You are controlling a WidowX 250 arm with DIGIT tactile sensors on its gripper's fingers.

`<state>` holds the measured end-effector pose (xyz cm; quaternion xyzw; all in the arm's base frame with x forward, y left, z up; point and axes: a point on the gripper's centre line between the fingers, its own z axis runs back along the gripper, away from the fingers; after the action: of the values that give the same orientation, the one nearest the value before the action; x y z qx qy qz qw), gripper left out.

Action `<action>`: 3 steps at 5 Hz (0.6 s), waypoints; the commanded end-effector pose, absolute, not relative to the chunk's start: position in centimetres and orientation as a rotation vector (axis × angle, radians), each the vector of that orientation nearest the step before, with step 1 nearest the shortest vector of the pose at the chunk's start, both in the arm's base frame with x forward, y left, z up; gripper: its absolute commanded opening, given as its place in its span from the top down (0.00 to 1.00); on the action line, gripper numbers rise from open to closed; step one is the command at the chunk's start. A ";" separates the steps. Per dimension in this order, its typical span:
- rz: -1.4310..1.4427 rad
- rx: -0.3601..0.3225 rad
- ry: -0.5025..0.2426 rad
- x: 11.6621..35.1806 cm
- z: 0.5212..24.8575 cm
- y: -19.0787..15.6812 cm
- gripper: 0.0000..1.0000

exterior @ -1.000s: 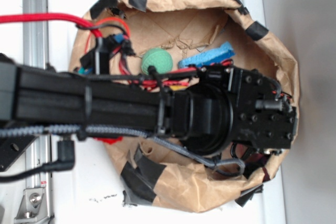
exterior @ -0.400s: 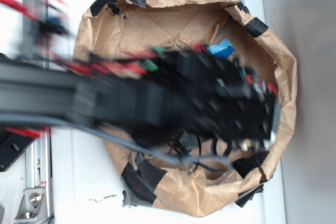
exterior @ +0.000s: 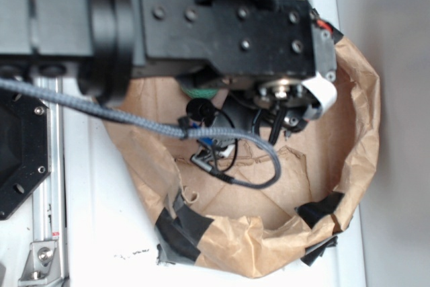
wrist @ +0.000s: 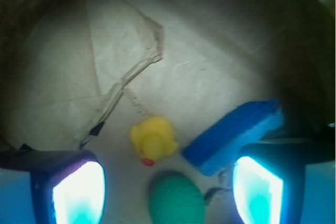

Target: Grab the yellow duck.

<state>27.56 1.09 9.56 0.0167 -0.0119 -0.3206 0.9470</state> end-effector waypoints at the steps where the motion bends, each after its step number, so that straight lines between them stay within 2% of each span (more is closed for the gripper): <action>1: -0.713 0.049 0.107 26.6 2.9 -1.2 0.00; 2: -0.686 0.029 0.150 26.6 1.0 -1.3 1.00; 3: -0.715 0.065 0.123 26.8 1.8 -1.5 1.00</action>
<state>27.38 -0.09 2.79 0.0312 0.0626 -0.3377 0.9386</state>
